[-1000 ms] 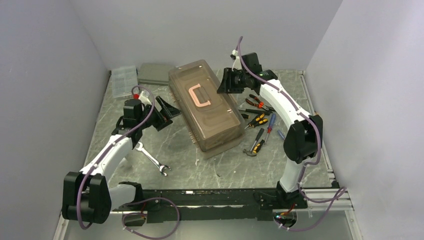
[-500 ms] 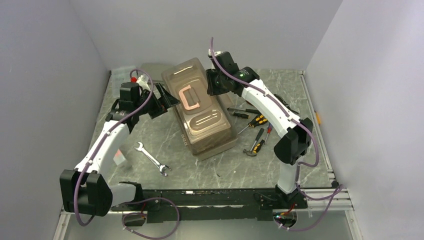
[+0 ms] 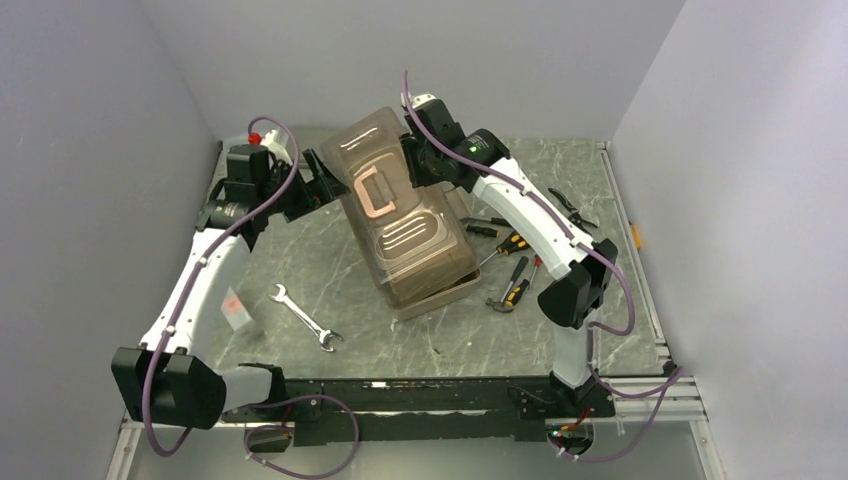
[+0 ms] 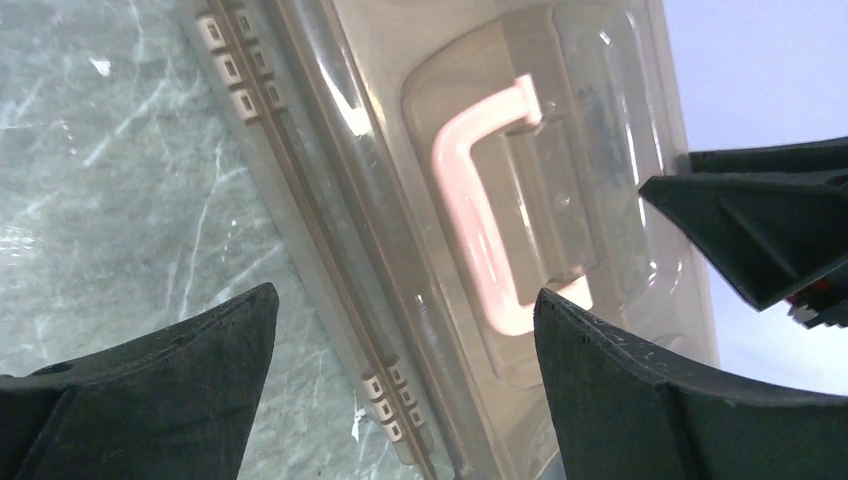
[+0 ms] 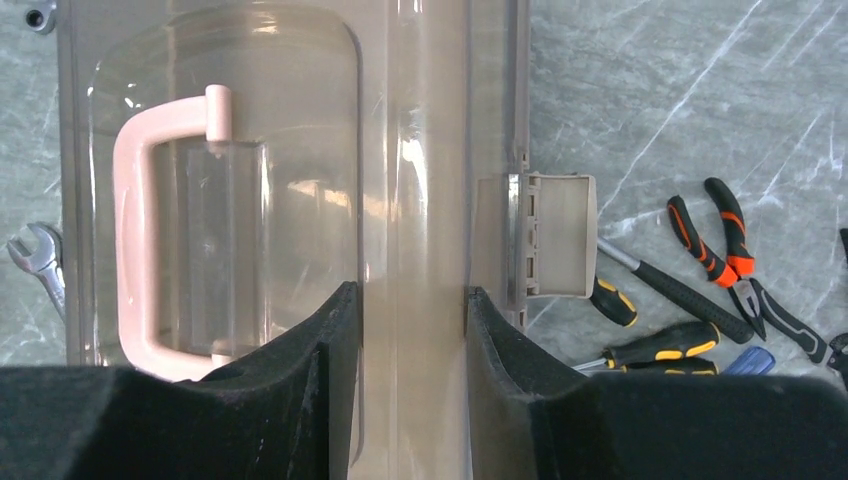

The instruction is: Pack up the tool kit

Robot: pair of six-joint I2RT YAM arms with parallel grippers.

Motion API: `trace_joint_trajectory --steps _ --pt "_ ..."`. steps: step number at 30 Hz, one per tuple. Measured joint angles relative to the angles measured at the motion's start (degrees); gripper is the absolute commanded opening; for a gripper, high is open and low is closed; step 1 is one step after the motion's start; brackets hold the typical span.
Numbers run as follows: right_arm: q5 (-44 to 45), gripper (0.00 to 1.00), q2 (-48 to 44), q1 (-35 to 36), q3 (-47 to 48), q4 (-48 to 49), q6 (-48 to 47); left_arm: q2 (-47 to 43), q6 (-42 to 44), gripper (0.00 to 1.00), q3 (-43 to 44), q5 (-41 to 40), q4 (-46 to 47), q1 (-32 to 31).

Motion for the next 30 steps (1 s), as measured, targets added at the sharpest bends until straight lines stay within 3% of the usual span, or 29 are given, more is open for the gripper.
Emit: trace_joint_trajectory --steps 9,13,24,30 --pt "3.3 0.0 3.0 3.8 8.0 -3.5 -1.7 4.0 2.1 0.99 16.6 -0.1 -8.0 4.5" --pt "3.2 0.0 3.3 5.4 9.4 -3.3 -2.1 5.4 1.9 0.99 19.0 1.5 -9.2 5.6" --pt "-2.3 0.0 2.3 10.0 10.5 2.2 -1.8 4.4 0.8 0.99 4.0 9.4 -6.2 13.7" --pt "-5.4 0.02 2.3 12.2 10.5 2.8 -1.3 -1.4 0.0 0.99 -6.0 12.5 -2.2 15.9"
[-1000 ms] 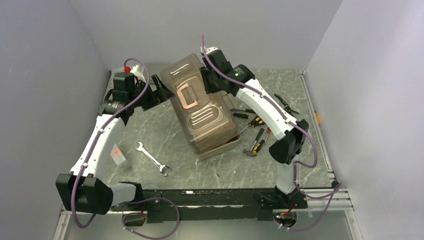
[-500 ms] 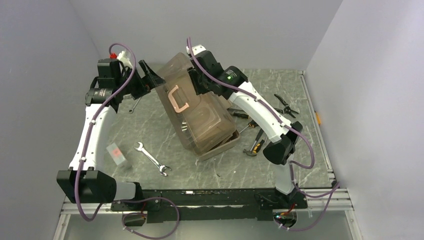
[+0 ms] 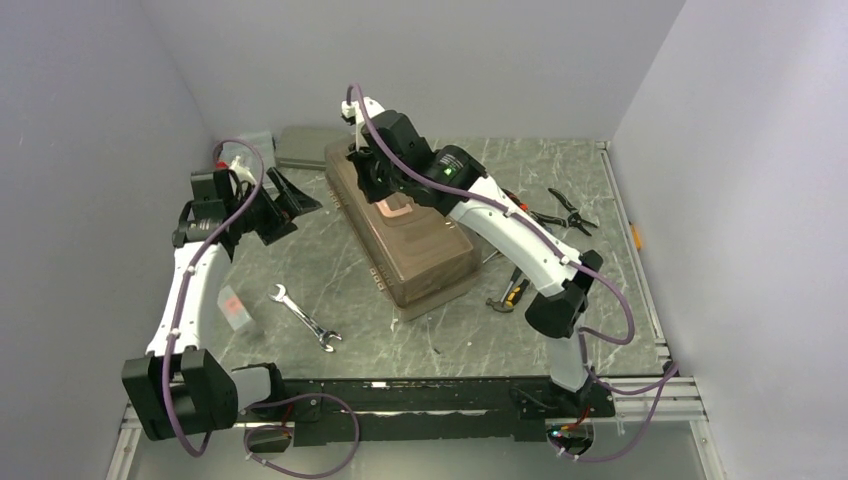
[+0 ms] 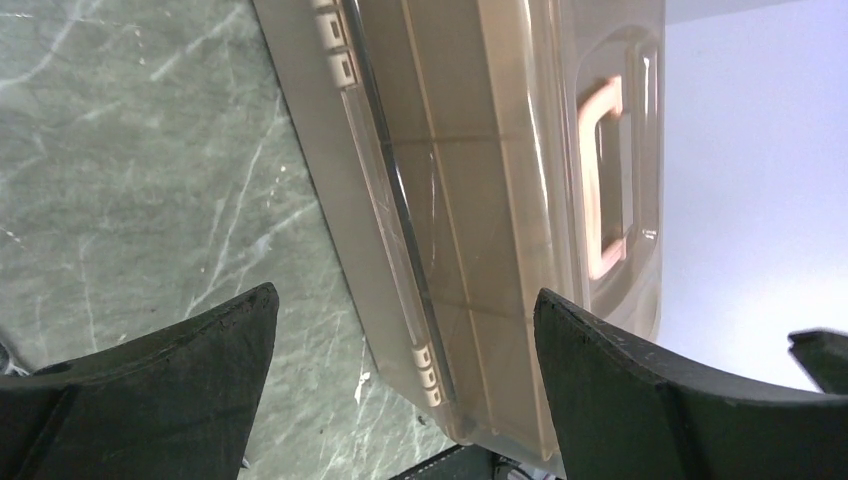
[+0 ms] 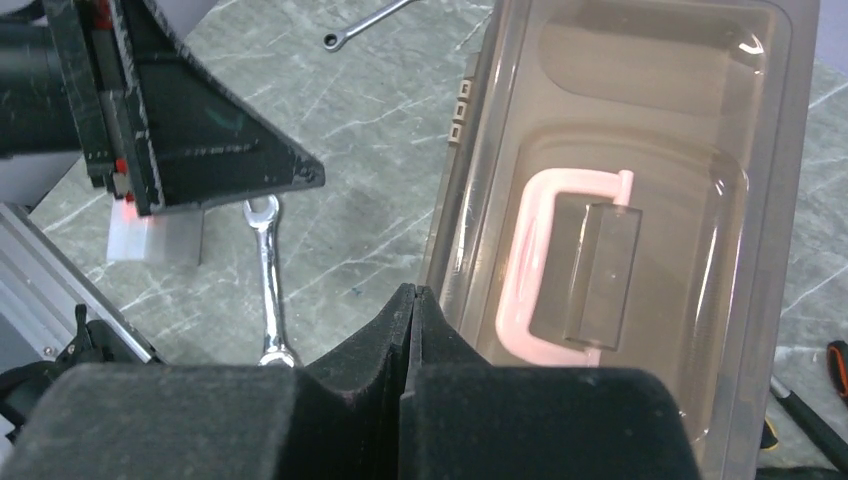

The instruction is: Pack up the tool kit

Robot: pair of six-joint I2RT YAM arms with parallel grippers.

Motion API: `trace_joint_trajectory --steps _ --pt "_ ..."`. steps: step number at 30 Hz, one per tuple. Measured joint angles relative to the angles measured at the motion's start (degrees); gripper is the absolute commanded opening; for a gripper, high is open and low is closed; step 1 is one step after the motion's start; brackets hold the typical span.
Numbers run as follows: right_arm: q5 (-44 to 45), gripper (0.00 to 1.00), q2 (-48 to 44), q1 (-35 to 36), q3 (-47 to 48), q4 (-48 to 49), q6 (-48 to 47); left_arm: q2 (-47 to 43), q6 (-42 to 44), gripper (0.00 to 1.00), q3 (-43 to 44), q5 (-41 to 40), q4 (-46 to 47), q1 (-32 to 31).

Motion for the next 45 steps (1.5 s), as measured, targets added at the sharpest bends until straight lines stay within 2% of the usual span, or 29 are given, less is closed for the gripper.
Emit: trace_joint_trajectory --steps 2,3,4,7,10,14,18,21,23,25,28,35,37,38,41,43,45 --pt "-0.3 0.17 -0.1 -0.3 -0.6 0.6 0.3 -1.5 -0.5 0.99 -2.4 0.8 1.4 -0.1" --pt "-0.4 0.26 -0.2 -0.5 -1.2 1.2 0.5 -2.1 -0.8 0.99 -3.7 1.0 2.2 -0.2" --pt "-0.5 0.4 -0.4 -0.8 -1.9 1.7 0.9 -2.9 -1.5 0.99 -5.4 1.0 3.3 -0.7" --pt "-1.9 0.65 -1.0 -1.7 -3.6 2.0 1.6 -4.5 -3.4 0.99 -8.8 0.2 5.2 -2.8" --pt "-4.7 0.74 -2.8 -5.3 -7.1 3.6 2.5 -6.4 -6.7 0.99 -12.6 -1.7 8.9 -6.6" --pt "-13.3 0.9 -8.2 -14.6 -17.1 7.7 4.4 -10.1 -12.0 0.99 -19.3 -3.6 15.3 -10.6" --pt "-19.6 1.0 -10.3 -23.6 -21.9 9.6 5.9 -9.4 -14.0 0.99 -20.4 -5.1 18.1 -13.0" --pt "-24.5 0.99 -10.4 -27.8 -24.8 12.1 6.9 -8.3 -15.7 0.99 -21.4 -4.9 22.8 -14.0" --pt "-27.4 0.94 -11.1 -29.7 -28.2 14.3 8.0 -7.2 -16.5 0.98 -22.4 -4.6 25.3 -14.2" --pt "-30.9 0.91 -12.3 -31.9 -33.6 17.3 9.6 -5.6 -17.1 0.93 -23.4 -4.4 27.1 -14.3" --pt "-33.0 0.81 -13.7 -36.2 -40.2 20.7 12.4 -4.1 -17.6 0.84 -24.5 -4.7 27.7 -14.3" --pt "-32.6 0.46 -14.6 -43.6 -48.5 26.4 16.7 -4.0 -17.9 0.51 -25.4 -7.3 27.8 -14.3" --pt "-32.8 0.36 -14.6 -43.6 -49.4 27.8 17.1 -4.0 -17.7 0.33 -25.4 -8.2 27.5 -14.3" --pt "-32.9 0.33 -14.6 -43.3 -49.9 28.7 17.3 -3.9 -17.7 0.23 -25.4 -8.7 27.5 -14.3" --pt "-33.8 0.24 -14.6 -42.7 -52.0 31.1 17.9 -3.2 -17.3 0.02 -25.4 -9.9 27.3 -14.3" --pt "-34.1 0.19 -14.4 -41.8 -53.6 32.3 18.2 -1.3 -16.6 0.0 -25.3 -10.7 27.3 -14.3" --pt "-34.2 0.09 -13.9 -41.0 -54.5 33.1 18.5 0.2 -16.5 0.0 -25.2 -10.8 27.3 -14.3"
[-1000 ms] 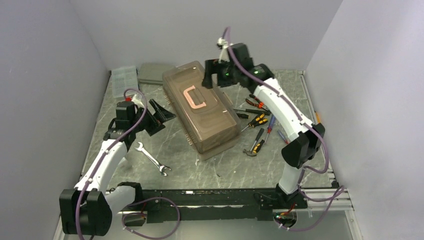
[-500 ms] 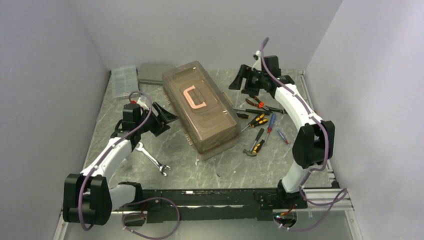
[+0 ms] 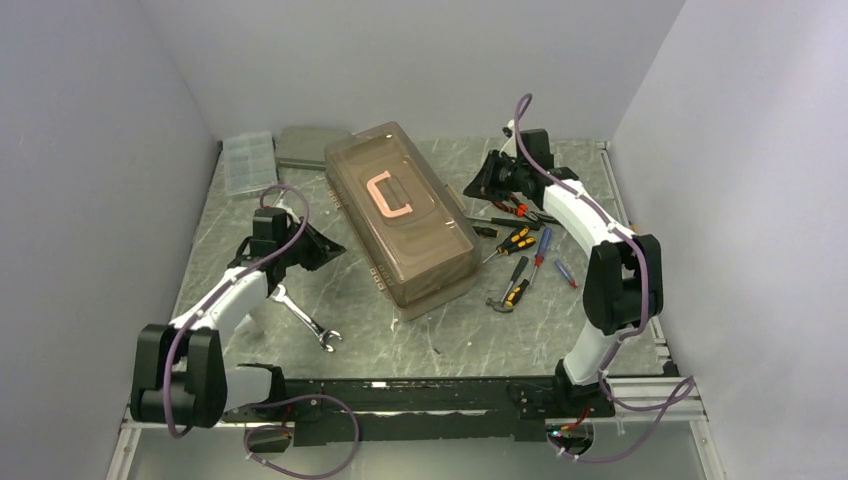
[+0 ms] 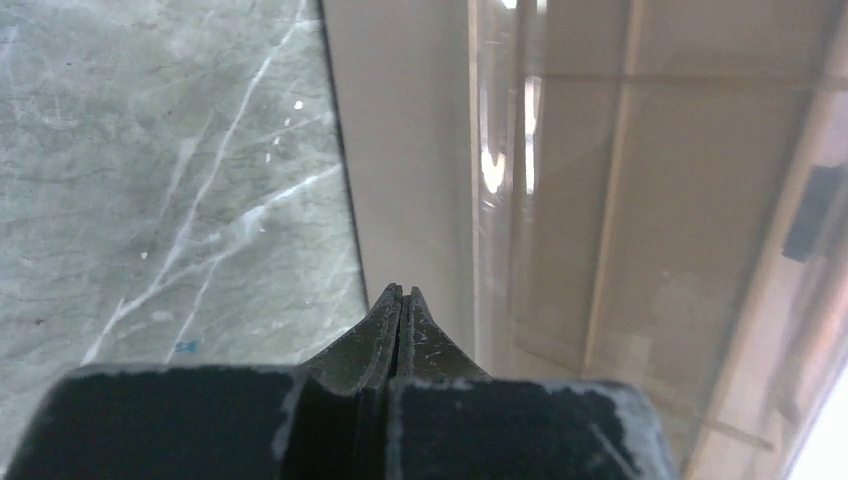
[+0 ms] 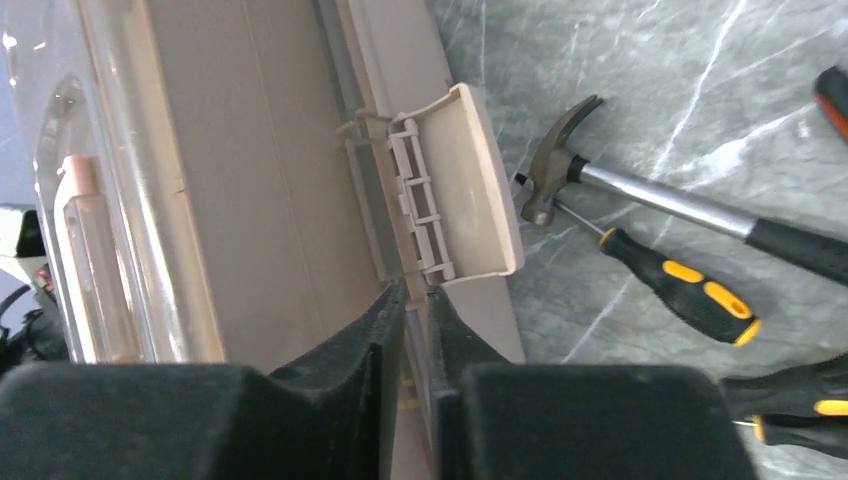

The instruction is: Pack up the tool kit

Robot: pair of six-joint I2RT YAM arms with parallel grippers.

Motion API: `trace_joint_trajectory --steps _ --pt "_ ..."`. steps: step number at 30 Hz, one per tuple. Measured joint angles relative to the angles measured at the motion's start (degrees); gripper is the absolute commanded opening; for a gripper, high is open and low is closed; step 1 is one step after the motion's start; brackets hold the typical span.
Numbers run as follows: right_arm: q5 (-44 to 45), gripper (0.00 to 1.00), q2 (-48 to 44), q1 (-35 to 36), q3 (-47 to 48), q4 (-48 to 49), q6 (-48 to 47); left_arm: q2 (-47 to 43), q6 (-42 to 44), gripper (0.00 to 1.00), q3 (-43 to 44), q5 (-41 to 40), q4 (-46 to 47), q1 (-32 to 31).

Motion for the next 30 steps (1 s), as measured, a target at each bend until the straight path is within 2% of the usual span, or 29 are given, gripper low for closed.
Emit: trace_joint_trajectory --steps 2,10,19,30 --pt "0.0 0.0 0.7 0.9 -0.5 0.5 0.1 2.6 0.1 0.0 0.4 0.0 0.3 0.0" --pt "0.5 0.0 2.1 6.5 -1.0 3.0 0.4 14.2 0.1 0.0 3.3 1.2 4.2 0.0" --pt "7.0 0.0 -2.6 11.3 -4.1 4.4 0.7 26.0 2.9 0.0 15.0 2.3 2.2 0.7" --pt "7.5 0.0 -5.4 14.3 -1.0 3.8 2.1 29.3 4.3 0.0 18.6 -0.1 2.1 -0.8"
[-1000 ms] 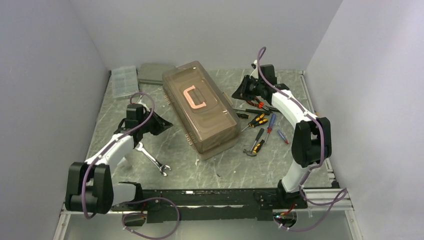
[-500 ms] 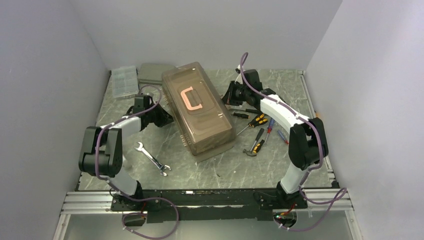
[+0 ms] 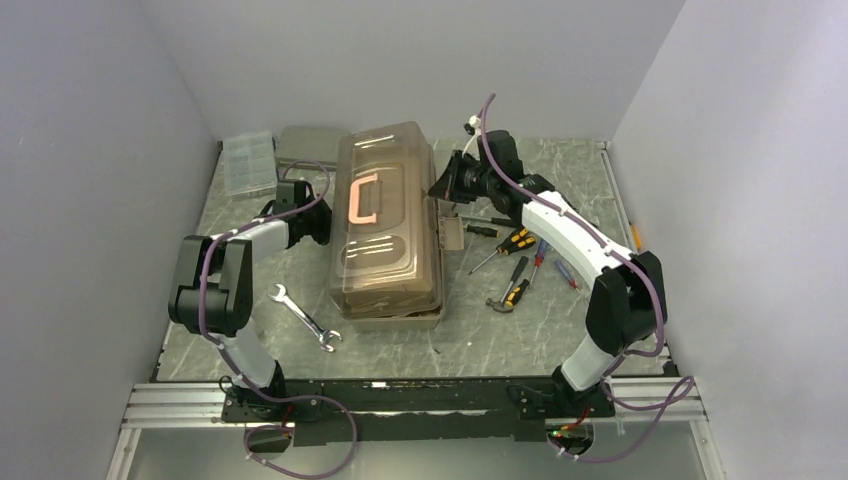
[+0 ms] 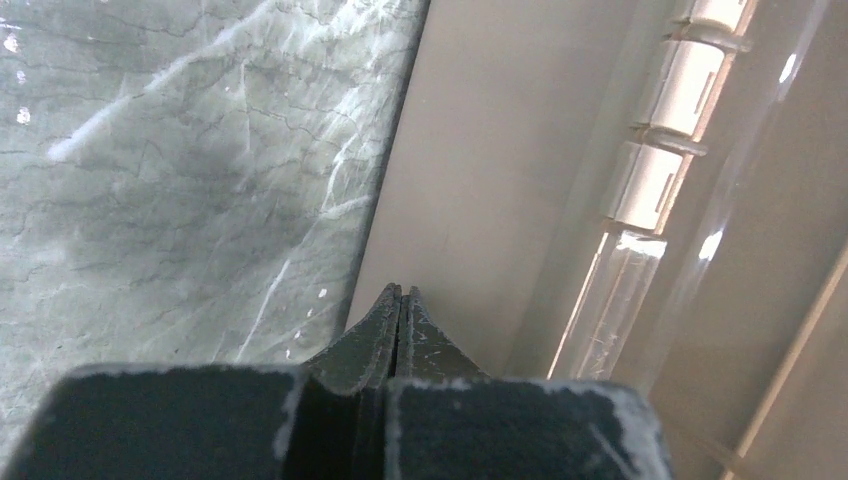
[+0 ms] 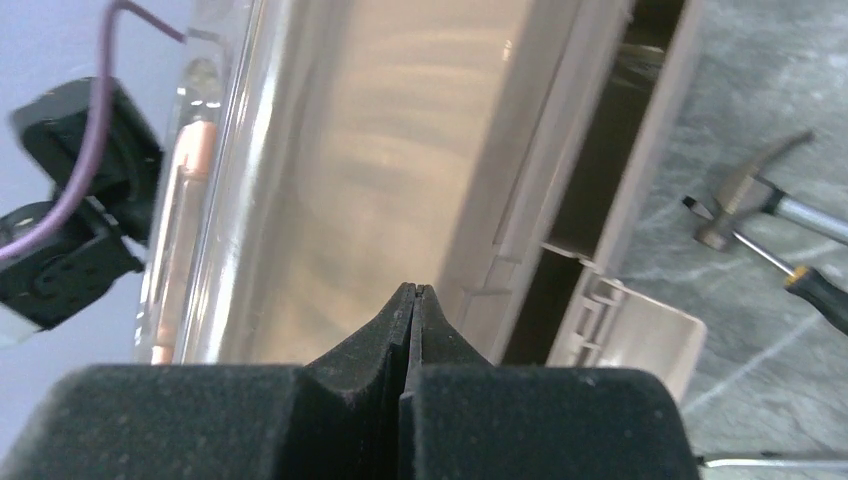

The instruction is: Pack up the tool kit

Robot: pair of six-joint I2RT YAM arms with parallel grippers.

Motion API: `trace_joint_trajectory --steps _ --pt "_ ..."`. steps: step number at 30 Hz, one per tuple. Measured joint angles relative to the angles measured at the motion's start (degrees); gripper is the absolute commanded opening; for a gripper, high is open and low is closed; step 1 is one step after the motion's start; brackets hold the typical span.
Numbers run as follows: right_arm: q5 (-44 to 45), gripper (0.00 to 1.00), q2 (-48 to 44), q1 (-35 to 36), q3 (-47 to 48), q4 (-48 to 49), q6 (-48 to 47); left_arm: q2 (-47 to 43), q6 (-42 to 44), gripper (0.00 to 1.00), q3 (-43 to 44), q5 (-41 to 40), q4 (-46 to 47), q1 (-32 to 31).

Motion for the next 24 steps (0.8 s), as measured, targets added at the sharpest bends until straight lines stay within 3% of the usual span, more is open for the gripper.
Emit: trace_joint_trajectory --steps 14,18,24 --pt "-3.5 0.0 1.2 2.3 5.3 3.6 3.3 -1.1 0.6 0.0 -0.1 -1.0 -1.9 -0.1" --pt "-4.1 0.0 1.6 3.5 6.5 4.6 3.8 -1.2 1.3 0.05 -0.4 2.3 -3.3 1.5" --pt "-4.7 0.0 2.3 4.9 7.7 6.3 4.4 -4.5 3.8 0.27 -1.9 8.0 -5.1 4.7"
